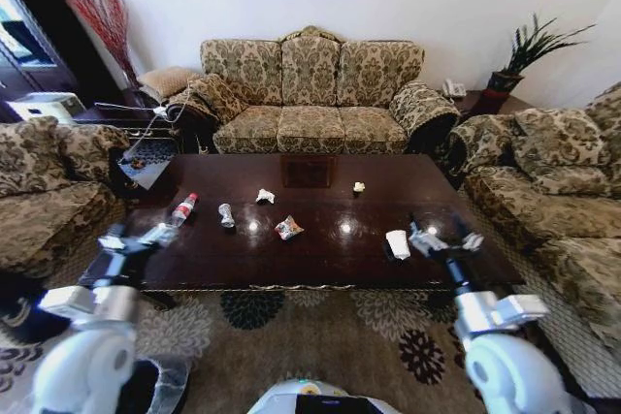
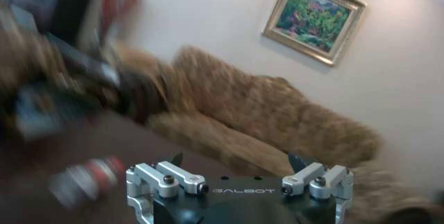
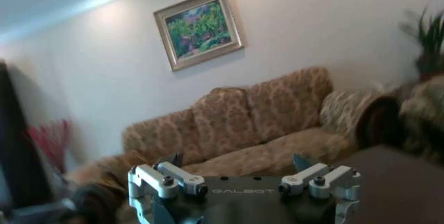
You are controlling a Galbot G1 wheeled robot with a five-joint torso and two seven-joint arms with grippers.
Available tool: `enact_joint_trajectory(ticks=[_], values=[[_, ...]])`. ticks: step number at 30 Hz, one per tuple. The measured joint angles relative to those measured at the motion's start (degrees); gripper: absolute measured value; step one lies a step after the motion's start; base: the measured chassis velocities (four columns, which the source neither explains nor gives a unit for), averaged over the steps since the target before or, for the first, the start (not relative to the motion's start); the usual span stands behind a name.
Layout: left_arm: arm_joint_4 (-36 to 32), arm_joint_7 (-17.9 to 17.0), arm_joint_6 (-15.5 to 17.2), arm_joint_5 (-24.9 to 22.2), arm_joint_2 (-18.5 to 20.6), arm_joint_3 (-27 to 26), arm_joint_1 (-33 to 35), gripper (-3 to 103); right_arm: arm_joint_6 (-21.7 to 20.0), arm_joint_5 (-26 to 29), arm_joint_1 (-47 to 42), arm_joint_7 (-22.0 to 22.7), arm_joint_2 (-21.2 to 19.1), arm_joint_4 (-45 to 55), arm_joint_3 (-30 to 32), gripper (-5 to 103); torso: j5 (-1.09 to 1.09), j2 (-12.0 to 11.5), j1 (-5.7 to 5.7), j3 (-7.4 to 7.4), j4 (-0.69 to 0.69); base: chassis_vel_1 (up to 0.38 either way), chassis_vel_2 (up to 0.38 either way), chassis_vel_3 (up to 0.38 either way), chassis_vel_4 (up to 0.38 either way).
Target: Move to the front of the table and place the trash on the table into the trash bin.
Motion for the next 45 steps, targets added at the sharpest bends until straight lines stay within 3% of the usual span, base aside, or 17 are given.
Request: enact_joint_trajectory(ticks=[1, 4, 6, 7, 9, 11, 18, 22, 25, 30, 32, 34, 35, 36, 38, 43, 45], values=[[-0.3, 0.5, 0.2, -0.7, -0.4, 0.6, -0.1, 100, -1.0, 2.6, 0.1, -0.2, -0.2, 0.3, 0.1, 100, 0.00, 0.0, 0.00, 0.00, 0.00, 0.000, 0.000, 0.000, 0.000], [-0.1, 2.1, -1.2, 2.6, 0.2, 0.6, -0.5, 100, -1.7, 1.7, 0.7, -0.8, -1.5, 0.1, 1.2, 100, 0.00, 0.0, 0.01, 0.00, 0.00, 0.000, 0.000, 0.000, 0.000], [1.3, 4.4, -5.4, 9.6, 1.7, -0.3, -1.0, 100, 0.7, -6.9, 1.3, -2.6, -2.8, -1.6, 2.7, 100, 0.01, 0.0, 0.01, 0.00, 0.00, 0.000, 0.000, 0.000, 0.000], [1.3, 4.4, -5.4, 9.6, 1.7, -0.3, -1.0, 100, 0.7, -6.9, 1.3, -2.6, -2.8, -1.6, 2.7, 100, 0.01, 0.0, 0.01, 0.00, 0.00, 0.000, 0.000, 0.000, 0.000], [2.1, 5.0, -10.9, 11.4, 2.1, 0.1, -1.6, 100, 1.2, -10.5, 1.4, -2.7, -3.0, -1.3, 2.5, 100, 0.01, 0.0, 0.01, 0.00, 0.00, 0.000, 0.000, 0.000, 0.000], [2.2, 5.1, -13.7, 12.2, 1.6, 0.6, -2.5, 100, 1.0, -11.7, 1.7, -2.6, -3.0, -0.5, 1.7, 100, 0.00, 0.0, 0.00, 0.00, -0.01, 0.000, 0.000, 0.000, 0.000], [2.4, 4.9, -16.2, 14.2, 2.2, 0.7, -4.1, 100, -0.5, -14.0, 2.8, -4.8, -4.4, 0.1, 1.8, 100, 0.01, 0.0, 0.01, 0.00, 0.00, 0.000, 0.000, 0.000, 0.000], [4.5, 8.0, -19.0, 13.6, 2.4, 1.0, -4.1, 100, -2.0, -13.4, 3.2, -4.4, -4.3, 0.4, 1.9, 100, 0.00, 0.0, 0.00, 0.00, 0.01, 0.000, 0.000, 0.000, 0.000], [5.2, 8.3, -19.6, 13.7, 1.9, 2.7, -4.1, 100, -3.3, -13.5, 2.9, -3.9, -3.9, 1.1, 1.9, 100, -0.01, 0.0, 0.01, 0.00, 0.01, 0.000, 0.000, 0.000, 0.000], [3.3, 9.3, -13.0, 15.4, 0.9, 3.1, -3.6, 100, -6.9, -11.7, 0.7, 0.1, -2.7, 2.3, 1.7, 100, 0.01, 0.0, 0.00, 0.00, -0.01, 0.000, 0.000, 0.000, 0.000], [2.4, 9.8, -9.2, 17.4, 0.7, 2.7, -2.5, 100, -7.2, -11.5, 0.1, 2.1, -2.4, 2.1, 1.4, 100, 0.00, 0.0, 0.00, 0.00, 0.00, 0.000, 0.000, 0.000, 0.000], [2.3, 9.8, -8.3, 17.6, 0.7, 2.6, -2.3, 100, -7.2, -11.5, 0.0, 2.3, -2.4, 2.0, 1.3, 100, 0.01, 0.0, 0.00, 0.00, 0.00, 0.000, 0.000, 0.000, 0.000], [2.0, 9.7, -6.3, 17.9, 0.6, 2.3, -1.8, 100, -7.0, -11.4, 0.0, 2.6, -2.4, 1.7, 1.3, 100, 0.01, 0.0, 0.00, 0.00, 0.00, 0.000, 0.000, 0.000, 0.000], [1.9, 8.2, -4.4, 18.1, 0.2, 2.2, -1.5, 100, -7.0, -11.1, 0.1, 2.8, -2.5, 1.6, 1.2, 100, 0.01, 0.0, 0.00, 0.00, 0.00, 0.000, 0.000, 0.000, 0.000], [2.1, 6.3, -3.5, 18.3, -0.5, 2.2, -1.4, 100, -8.1, -10.7, 0.3, 2.5, -2.6, 1.7, 1.1, 100, 0.01, 0.0, 0.00, 0.00, 0.00, 0.000, 0.000, 0.000, 0.000], [2.3, 6.2, -3.5, 20.9, -1.1, 1.9, -1.0, 100, -11.3, -10.4, 0.9, 1.0, -2.7, 2.1, 1.1, 100, 0.01, 0.0, 0.00, 0.00, 0.00, 0.000, 0.000, 0.000, 0.000], [2.2, 5.5, -0.5, 22.8, -1.4, 2.4, -0.8, 100, -12.9, -10.8, 1.3, 1.0, -2.5, 2.2, 0.9, 100, 0.01, 0.0, 0.00, 0.00, 0.00, 0.000, 0.000, 0.000, 0.000]])
